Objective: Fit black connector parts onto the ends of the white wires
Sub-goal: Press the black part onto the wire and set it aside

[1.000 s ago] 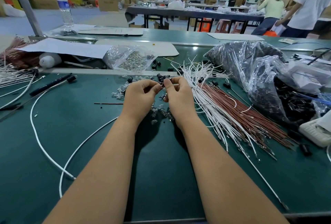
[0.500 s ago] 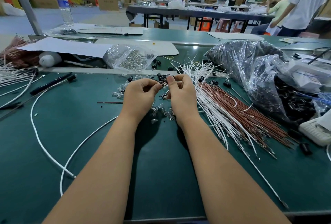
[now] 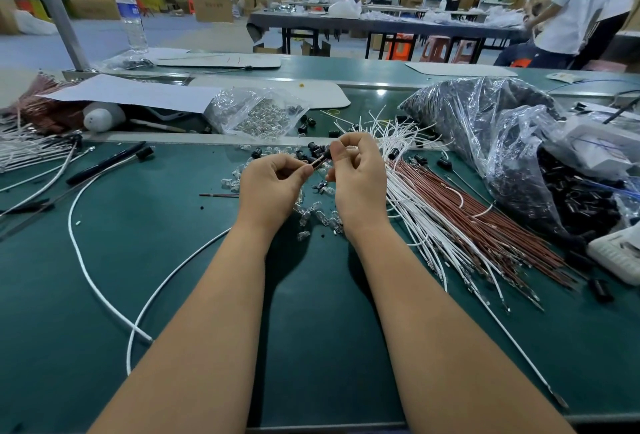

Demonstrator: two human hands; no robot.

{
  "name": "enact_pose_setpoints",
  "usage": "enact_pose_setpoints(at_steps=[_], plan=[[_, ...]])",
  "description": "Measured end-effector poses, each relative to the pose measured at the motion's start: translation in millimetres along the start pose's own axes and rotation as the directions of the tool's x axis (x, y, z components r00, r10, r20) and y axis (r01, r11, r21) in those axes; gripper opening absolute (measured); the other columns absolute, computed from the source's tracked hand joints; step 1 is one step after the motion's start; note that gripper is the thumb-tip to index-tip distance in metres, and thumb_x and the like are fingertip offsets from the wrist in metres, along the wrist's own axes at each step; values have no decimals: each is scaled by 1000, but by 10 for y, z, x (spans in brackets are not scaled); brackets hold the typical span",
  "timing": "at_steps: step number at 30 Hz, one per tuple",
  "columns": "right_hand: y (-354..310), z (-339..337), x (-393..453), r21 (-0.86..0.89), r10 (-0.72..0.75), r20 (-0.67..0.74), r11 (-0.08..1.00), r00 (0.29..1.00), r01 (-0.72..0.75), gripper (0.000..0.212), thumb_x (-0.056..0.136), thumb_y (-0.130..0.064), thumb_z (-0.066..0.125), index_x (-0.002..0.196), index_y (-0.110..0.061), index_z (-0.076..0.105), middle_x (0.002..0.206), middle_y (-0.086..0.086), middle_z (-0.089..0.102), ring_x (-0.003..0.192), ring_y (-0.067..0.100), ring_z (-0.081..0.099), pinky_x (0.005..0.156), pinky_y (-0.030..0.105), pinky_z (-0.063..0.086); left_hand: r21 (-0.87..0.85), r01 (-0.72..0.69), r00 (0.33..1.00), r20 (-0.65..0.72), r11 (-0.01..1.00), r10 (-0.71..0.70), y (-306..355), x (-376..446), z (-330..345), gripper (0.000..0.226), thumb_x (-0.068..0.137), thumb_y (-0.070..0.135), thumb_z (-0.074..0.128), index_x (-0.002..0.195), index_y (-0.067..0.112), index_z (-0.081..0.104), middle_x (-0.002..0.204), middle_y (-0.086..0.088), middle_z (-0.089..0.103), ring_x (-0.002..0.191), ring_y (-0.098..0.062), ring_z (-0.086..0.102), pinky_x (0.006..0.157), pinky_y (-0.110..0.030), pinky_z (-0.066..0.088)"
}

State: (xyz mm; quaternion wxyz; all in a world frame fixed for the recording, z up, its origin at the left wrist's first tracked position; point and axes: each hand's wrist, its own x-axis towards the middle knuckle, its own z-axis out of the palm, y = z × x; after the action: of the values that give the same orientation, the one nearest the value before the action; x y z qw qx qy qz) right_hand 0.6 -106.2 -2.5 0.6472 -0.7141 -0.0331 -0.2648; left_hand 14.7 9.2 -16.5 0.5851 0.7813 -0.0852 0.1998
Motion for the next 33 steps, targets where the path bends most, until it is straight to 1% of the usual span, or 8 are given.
enact_pose_setpoints(at_steps=[2,5,9,12,19,26,30,33], plan=[[-4,1,6,-23,-28,21,999,999,29,14,95,-21,59,86,-29,53,74,-2,58,70,20,60,69,37,52,-5,-29,999,-21,1000,29,6,-4,5,4,87,14,70,86,10,70,68,-8,64,61,-14,53,62,-26,45],[-15,19,9,-20,-53,48,998,997,54,17,86,-13,69,86,-25,57,74,-3,59,68,12,58,67,26,50,-82,-74,997,11,994,75,46,-31,38,8,91,12,64,98,11,68,78,-17,67,68,-24,58,64,-33,48],[-33,44,-9,52,-87,92,995,992,83,30,76,5,73,80,-23,62,67,-7,58,62,5,56,66,23,51,-221,-68,996,39,973,78,78,-31,36,21,90,-6,56,97,9,69,91,-15,71,84,-20,65,86,-43,52],[-44,39,-16,101,-93,95,991,991,83,33,73,9,73,77,-22,62,66,-5,57,60,4,54,63,23,50,-278,-53,996,52,959,70,100,-36,29,33,88,-12,54,95,16,68,93,-15,70,88,-21,65,91,-40,51],[-78,30,-40,96,-83,96,993,992,74,25,73,8,74,82,-13,65,69,3,58,63,10,52,63,26,49,-326,-50,997,45,944,68,107,-39,29,28,87,-15,53,96,8,66,92,-14,69,87,-20,65,88,-31,53],[-59,-5,-29,3,-56,69,998,996,56,15,79,-5,75,88,-16,71,72,-1,63,68,14,59,72,32,55,-225,-35,999,16,974,40,13,-2,15,7,88,6,67,92,9,71,91,-14,73,90,-31,69,89,-45,54],[-9,-21,0,-8,-38,61,999,997,39,12,83,-9,73,86,-19,67,71,3,63,67,16,59,71,35,54,-126,-7,1000,10,992,9,-27,21,20,3,86,14,71,87,11,71,81,-8,72,73,-14,63,77,-33,53],[54,-19,22,83,72,91,993,993,-79,6,88,-9,68,90,-13,65,69,3,63,59,10,59,64,29,54,-74,-3,1000,7,997,3,-10,29,26,4,85,13,71,82,14,71,72,-1,68,63,-6,57,66,-22,49]])
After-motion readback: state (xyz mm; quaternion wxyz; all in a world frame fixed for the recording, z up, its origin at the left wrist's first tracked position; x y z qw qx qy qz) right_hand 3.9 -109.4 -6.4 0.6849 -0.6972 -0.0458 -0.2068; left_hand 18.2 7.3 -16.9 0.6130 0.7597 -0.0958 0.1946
